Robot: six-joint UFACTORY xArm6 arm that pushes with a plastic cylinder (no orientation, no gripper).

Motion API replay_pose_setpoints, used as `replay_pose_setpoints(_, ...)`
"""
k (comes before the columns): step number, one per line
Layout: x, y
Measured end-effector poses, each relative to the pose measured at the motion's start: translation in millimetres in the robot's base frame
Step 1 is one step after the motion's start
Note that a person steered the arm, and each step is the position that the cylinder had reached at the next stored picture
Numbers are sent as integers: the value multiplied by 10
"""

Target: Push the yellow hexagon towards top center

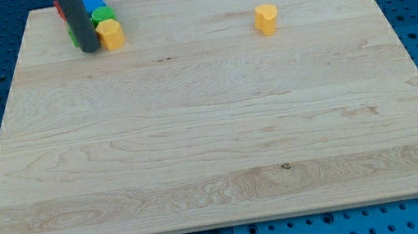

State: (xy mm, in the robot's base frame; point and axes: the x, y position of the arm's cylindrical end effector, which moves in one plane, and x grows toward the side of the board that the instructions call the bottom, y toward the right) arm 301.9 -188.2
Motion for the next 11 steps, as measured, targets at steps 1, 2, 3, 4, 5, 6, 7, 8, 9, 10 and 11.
replay_pose_setpoints(1,-84,-281)
replay_pose_setpoints(2,-84,-298)
replay_pose_setpoints(3,-84,-153)
replay_pose_setpoints(4,-84,186)
replay_pose_setpoints(5,-36,485)
replay_pose_setpoints(6,38,775)
replay_pose_setpoints(7,54,1003)
replay_pose_setpoints(8,54,1223)
replay_pose_setpoints(9,54,1424)
replay_pose_setpoints(10,36,1376)
replay_pose_setpoints(11,-97,1267)
